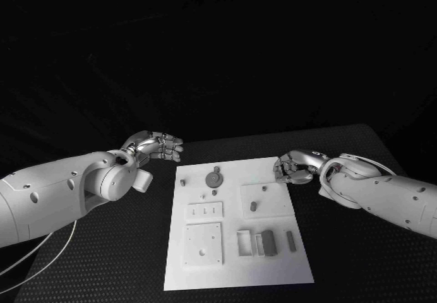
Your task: Assemble the parts on the task board
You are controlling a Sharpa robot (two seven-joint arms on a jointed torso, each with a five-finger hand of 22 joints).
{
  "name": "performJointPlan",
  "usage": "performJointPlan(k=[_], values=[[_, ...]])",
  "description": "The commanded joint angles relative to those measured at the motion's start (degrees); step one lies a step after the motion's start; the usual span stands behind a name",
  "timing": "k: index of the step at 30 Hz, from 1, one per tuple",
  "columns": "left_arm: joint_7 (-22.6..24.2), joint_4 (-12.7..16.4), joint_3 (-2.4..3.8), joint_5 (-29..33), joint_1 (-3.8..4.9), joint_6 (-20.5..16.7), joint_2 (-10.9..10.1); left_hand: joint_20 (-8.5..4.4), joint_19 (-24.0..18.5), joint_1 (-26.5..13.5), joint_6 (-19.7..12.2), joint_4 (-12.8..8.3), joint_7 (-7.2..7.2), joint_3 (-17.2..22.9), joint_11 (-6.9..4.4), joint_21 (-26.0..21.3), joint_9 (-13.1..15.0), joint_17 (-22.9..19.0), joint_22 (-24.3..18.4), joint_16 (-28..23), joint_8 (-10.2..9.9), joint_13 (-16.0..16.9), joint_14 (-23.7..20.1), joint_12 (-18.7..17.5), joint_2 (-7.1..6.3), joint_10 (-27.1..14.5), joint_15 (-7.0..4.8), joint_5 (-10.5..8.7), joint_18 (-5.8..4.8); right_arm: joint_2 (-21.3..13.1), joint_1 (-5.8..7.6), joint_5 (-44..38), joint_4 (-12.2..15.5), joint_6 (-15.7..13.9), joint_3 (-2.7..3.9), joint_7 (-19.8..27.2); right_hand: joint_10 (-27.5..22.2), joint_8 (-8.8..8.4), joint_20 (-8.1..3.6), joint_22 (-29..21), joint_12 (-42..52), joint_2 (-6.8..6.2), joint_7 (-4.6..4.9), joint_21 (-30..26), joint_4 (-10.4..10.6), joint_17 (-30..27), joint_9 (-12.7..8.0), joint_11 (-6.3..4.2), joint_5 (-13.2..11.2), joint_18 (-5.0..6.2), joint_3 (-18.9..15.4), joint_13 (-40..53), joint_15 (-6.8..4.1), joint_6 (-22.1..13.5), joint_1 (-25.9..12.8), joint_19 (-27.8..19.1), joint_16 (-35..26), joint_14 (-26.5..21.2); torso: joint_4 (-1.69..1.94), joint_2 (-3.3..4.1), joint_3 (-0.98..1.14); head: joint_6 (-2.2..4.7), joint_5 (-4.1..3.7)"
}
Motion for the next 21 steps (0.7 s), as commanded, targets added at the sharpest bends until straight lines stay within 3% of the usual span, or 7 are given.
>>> performJointPlan(k=[1,7,8,9,21], values=[[0.58,0.11,0.03,-0.09,0.02,0.87,0.06,-0.09,0.39,-0.37,0.21,0.08,0.09,0.04,0.07,-0.3,0.08,0.11,0.07,-0.24,-0.33,0.1,0.55,-0.29,0.14,0.32,-0.02,0.23,1.13,0.26,-0.12,-1.41,-0.26,-0.42,-0.02,-0.05,0.47,0.37,-0.03,1.13,0.29,0.54,1.78,0.18,0.22,0.06,0.05,-0.09,0.08,0.74,-0.25,-0.04,-0.22,2.01,0.16,0.42,0.24,0.33,0.01,0.04,0.0,-0.05,-0.07],[0.54,0.09,0.03,-0.09,0.02,0.93,0.05,-0.09,0.39,-0.39,0.21,0.09,0.09,0.03,0.07,-0.33,0.1,0.17,0.09,-0.3,-0.35,0.15,0.56,-0.33,0.15,0.33,-0.02,0.23,1.13,0.61,-0.19,-1.58,-0.61,-0.83,-0.01,-0.22,0.47,0.37,-0.03,1.13,0.29,0.54,1.78,0.18,0.22,0.06,0.05,-0.09,0.08,0.74,-0.25,-0.04,-0.22,2.01,0.16,0.42,0.24,0.33,0.01,0.02,0.0,-0.25,-0.03],[0.54,0.07,0.03,-0.09,0.02,0.94,0.05,-0.09,0.39,-0.4,0.21,0.09,0.09,0.03,0.07,-0.34,0.1,0.18,0.09,-0.31,-0.35,0.16,0.57,-0.34,0.15,0.33,-0.02,0.23,1.13,0.64,-0.19,-1.59,-0.64,-0.84,-0.01,-0.24,0.81,1.03,-0.1,1.15,0.47,1.75,1.51,0.33,0.46,0.09,0.34,-0.49,0.05,0.74,-0.17,-0.05,-0.39,3.19,0.17,0.65,0.41,0.58,0.01,0.02,0.0,-0.25,-0.03],[0.52,0.07,0.03,-0.09,0.02,0.99,0.05,-0.09,0.39,-0.4,0.21,0.09,0.09,0.03,0.07,-0.34,0.11,0.18,0.09,-0.32,-0.35,0.16,0.57,-0.35,0.15,0.33,-0.02,0.23,1.12,0.67,-0.2,-1.62,-0.76,-0.85,-0.01,-0.28,0.86,1.08,-0.11,1.15,0.48,1.87,1.44,0.35,0.46,0.09,0.36,-0.51,0.05,0.74,-0.17,-0.06,-0.44,3.29,0.17,0.68,0.43,0.61,0.02,0.02,-0.01,-0.28,-0.03],[0.42,0.06,0.03,-0.09,0.01,1.08,0.06,-0.09,0.39,-0.44,0.19,0.1,0.1,0.01,0.08,-0.38,0.13,0.25,0.11,-0.4,-0.38,0.21,0.57,-0.41,0.14,0.32,-0.02,0.23,1.12,0.84,-0.21,-1.65,-1.12,-1.02,-0.01,-0.28,1.07,1.09,-0.24,1.15,0.51,2.03,1.18,0.47,0.17,0.06,0.37,-0.66,0.07,0.74,-0.4,-0.17,-0.74,3.39,0.12,0.78,0.49,0.78,-0.03,0.03,0.0,-0.46,0.04]])
